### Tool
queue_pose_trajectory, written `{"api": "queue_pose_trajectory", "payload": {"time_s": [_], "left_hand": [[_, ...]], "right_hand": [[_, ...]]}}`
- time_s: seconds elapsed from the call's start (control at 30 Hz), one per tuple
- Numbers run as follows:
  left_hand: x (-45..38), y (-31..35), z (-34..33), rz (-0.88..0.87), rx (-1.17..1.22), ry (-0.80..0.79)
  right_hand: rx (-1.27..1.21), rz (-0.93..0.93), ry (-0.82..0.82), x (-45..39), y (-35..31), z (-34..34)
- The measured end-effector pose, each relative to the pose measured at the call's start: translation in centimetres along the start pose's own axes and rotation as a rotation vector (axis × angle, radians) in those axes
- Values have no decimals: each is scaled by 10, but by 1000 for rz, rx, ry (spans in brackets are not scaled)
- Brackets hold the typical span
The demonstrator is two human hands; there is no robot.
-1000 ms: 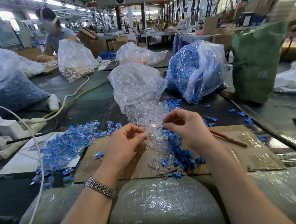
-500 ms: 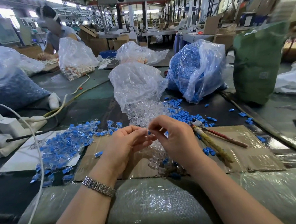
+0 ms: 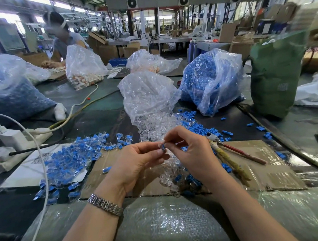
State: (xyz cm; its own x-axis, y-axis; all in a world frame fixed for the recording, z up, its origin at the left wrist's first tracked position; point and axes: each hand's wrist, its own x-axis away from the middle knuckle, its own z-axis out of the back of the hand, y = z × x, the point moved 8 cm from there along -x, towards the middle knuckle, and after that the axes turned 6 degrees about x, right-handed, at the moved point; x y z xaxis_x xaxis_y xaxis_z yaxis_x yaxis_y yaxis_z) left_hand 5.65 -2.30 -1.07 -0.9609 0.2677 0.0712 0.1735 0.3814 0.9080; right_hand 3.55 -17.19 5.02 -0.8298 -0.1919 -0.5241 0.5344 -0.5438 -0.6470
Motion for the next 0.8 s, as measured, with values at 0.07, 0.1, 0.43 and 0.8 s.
{"api": "queue_pose_trajectory", "payload": {"time_s": [0.07, 0.1, 0.43, 0.8], "left_hand": [[-1, -1, 0, -4, -3, 8], [-1, 0, -1, -7, -8, 6], [-4, -2, -1, -33, 2, -35], [-5, -2, 4, -7, 92, -50]], "right_hand": [[-12, -1, -4, 0, 0, 0], [-11, 3, -7, -1, 0, 0], [-45, -16, 23, -2, -2, 7], [896, -826, -370, 17, 107, 81]]}}
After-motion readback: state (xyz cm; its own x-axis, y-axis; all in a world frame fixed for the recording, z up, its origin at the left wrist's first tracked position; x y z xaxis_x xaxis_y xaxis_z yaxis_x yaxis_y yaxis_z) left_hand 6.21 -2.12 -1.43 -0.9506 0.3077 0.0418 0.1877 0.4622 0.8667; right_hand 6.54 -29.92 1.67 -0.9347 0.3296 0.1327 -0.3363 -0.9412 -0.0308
